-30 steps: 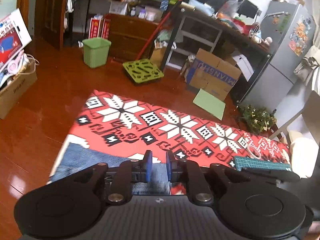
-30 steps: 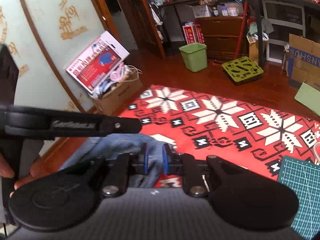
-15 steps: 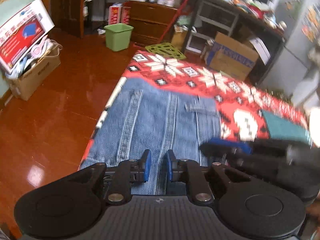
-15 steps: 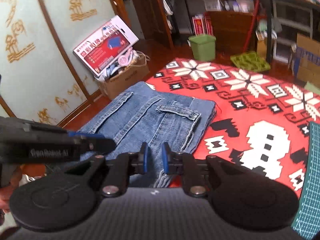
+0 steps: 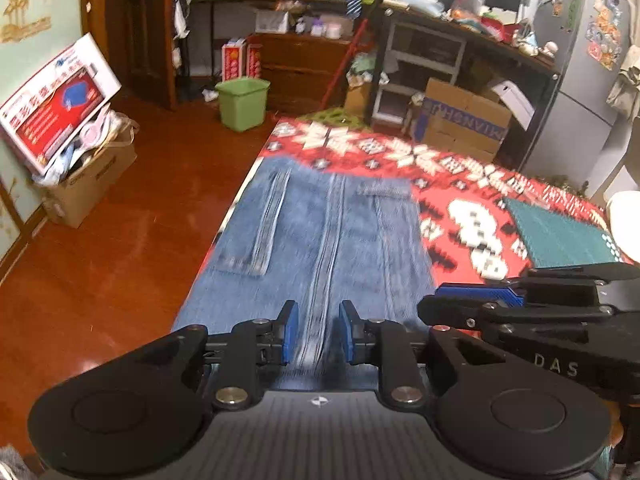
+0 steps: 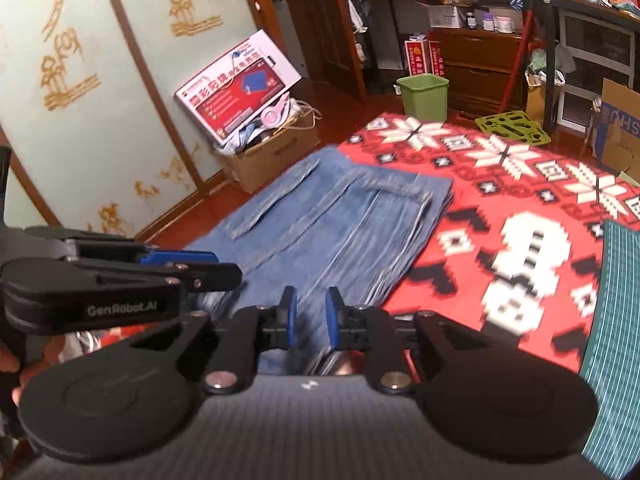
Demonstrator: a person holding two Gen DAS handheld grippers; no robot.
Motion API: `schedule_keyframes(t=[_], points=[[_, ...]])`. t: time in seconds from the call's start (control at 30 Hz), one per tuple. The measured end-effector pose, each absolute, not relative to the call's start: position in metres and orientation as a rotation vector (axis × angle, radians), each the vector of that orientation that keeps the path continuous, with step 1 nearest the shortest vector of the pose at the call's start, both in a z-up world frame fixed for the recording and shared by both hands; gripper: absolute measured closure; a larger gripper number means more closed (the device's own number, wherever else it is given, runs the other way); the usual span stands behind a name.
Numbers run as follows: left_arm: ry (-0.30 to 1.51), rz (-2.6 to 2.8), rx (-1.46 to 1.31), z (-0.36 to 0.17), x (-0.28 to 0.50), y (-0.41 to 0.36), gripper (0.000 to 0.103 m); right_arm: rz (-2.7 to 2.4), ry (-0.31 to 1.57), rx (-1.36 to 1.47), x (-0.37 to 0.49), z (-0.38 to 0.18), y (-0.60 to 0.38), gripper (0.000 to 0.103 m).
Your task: Fold clothes
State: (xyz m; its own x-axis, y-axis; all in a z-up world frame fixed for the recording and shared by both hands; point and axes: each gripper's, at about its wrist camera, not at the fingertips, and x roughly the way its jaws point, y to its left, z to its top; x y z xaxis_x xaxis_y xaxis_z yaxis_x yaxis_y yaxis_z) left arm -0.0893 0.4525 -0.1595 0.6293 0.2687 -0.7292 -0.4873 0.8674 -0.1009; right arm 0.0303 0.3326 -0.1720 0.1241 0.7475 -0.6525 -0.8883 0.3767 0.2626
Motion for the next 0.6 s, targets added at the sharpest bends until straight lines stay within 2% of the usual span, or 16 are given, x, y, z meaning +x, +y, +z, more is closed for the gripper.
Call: schedule_keyframes(t=[0.23,0.3,0.37,0.47,0.57,0.6], points=[[0.79,0.467,-0.341,-0.17,-0.12,0.441,0.081,1.153,0.837,-0.169,0.015,-0.179,0.302,0.085],[0.78,0.472,-0.353,-0.168,-0.13,0.435,0.075,1.143,0.829,-0.16,0.009,-0.174,0.29,0.082],[0.766,0.476,-0.362,-0.165,-0.139,0.428,0.061,1.134,0.822,-0.153,0.0,-0.169,0.278,0.075],[0.736,0.484,-0.347,-0.156,-0.149,0.412,0.049,1.121,0.808,-0.155,-0.013,-0.16,0.262,0.07],[0.725,0.496,-0.34,-0.151,-0.157,0.399,0.037,1.089,0.798,-0.158,-0.025,-0.154,0.248,0.054],[0.722,0.501,-0.337,-0.149,-0.16,0.395,0.035,1.077,0.797,-0.155,-0.029,-0.152,0.243,0.044]])
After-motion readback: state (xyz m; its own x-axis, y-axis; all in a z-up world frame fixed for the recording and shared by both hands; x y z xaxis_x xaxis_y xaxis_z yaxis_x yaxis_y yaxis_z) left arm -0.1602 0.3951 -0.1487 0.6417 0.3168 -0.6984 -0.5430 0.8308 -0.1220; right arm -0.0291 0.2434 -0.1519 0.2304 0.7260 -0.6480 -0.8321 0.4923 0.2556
